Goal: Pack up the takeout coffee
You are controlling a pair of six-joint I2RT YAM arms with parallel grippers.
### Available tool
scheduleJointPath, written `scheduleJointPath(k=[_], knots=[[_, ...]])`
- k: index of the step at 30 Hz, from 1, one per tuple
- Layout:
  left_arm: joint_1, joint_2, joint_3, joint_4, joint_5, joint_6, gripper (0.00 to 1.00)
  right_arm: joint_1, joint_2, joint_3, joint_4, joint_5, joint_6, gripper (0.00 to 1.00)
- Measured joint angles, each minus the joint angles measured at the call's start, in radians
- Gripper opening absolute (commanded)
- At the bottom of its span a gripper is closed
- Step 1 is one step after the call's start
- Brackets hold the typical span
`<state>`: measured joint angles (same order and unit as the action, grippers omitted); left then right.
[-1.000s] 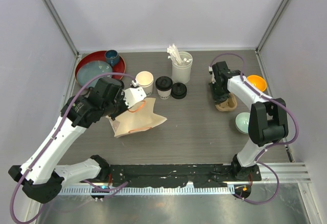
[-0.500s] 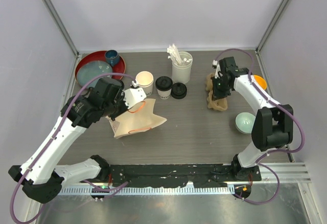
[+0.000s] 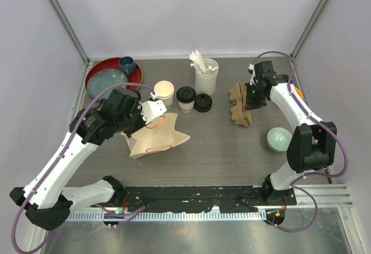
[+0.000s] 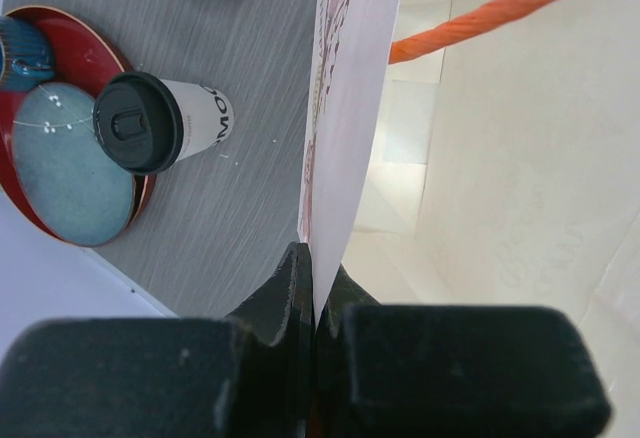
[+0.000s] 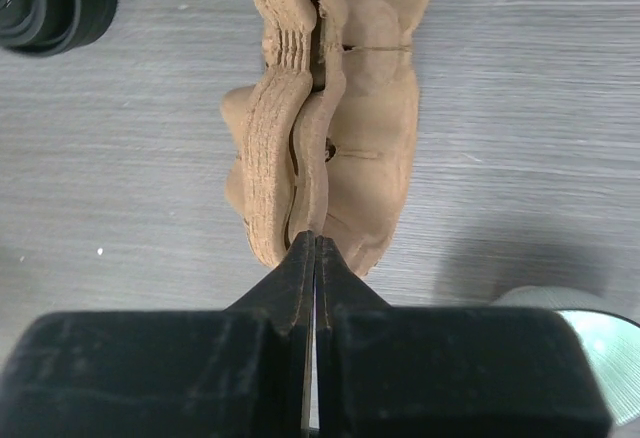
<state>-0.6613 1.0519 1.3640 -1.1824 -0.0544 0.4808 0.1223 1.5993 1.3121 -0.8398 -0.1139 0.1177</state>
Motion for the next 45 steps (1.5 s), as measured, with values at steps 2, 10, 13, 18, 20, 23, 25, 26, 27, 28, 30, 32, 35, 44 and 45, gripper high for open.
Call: scheduleJointPath(k=[2, 10, 13, 18, 20, 23, 25, 26, 27, 28, 30, 32, 35, 44, 45], knots=[[0.000, 0.000, 0.000, 0.000, 0.000, 0.000, 0.00, 0.002, -0.008, 0.011, -0.005, 0.058, 0.007, 0.01], [0.000, 0.003, 0.000, 0.000, 0.003, 0.000, 0.00, 0.080, -0.025, 0.023, -0.015, 0.209, 0.003, 0.01], [0.000, 0.006, 0.000, 0.000, 0.003, 0.000, 0.00, 0.113, -0.028, 0.018, -0.005, 0.212, 0.001, 0.01], [0.000, 0.008, 0.000, 0.000, 0.003, 0.000, 0.00, 0.166, -0.028, 0.018, -0.005, 0.260, 0.002, 0.01], [0.000, 0.008, 0.000, 0.000, 0.003, 0.000, 0.00, 0.190, -0.028, 0.018, -0.006, 0.305, 0.002, 0.01], [0.000, 0.010, 0.000, 0.000, 0.003, 0.000, 0.00, 0.238, -0.027, 0.027, -0.016, 0.380, 0.002, 0.01], [0.000, 0.011, 0.000, 0.000, 0.003, 0.000, 0.00, 0.285, -0.027, 0.042, -0.023, 0.436, 0.002, 0.01], [0.000, 0.013, 0.000, 0.000, 0.003, 0.000, 0.00, 0.310, -0.026, 0.050, -0.024, 0.463, 0.002, 0.01], [0.000, 0.013, 0.000, 0.000, 0.003, 0.000, 0.00, 0.332, -0.026, 0.056, -0.022, 0.488, 0.002, 0.01], [0.000, 0.013, 0.000, 0.000, 0.004, 0.000, 0.00, 0.356, -0.026, 0.058, -0.021, 0.508, 0.003, 0.01], [0.000, 0.013, 0.000, 0.000, 0.004, 0.000, 0.00, 0.394, -0.024, 0.057, -0.021, 0.541, 0.005, 0.01], [0.000, 0.013, 0.000, 0.000, 0.004, 0.000, 0.00, 0.416, -0.022, 0.054, -0.018, 0.562, 0.007, 0.01], [0.000, 0.013, 0.000, 0.000, 0.004, 0.000, 0.00, 0.419, -0.021, 0.045, -0.015, 0.585, 0.013, 0.01], [0.000, 0.013, 0.000, 0.001, -0.002, -0.001, 0.00, 0.418, -0.023, 0.110, -0.032, 0.620, 0.003, 0.01], [0.000, 0.013, 0.000, 0.002, -0.008, -0.001, 0.00, 0.421, -0.026, 0.127, -0.035, 0.621, -0.005, 0.01]])
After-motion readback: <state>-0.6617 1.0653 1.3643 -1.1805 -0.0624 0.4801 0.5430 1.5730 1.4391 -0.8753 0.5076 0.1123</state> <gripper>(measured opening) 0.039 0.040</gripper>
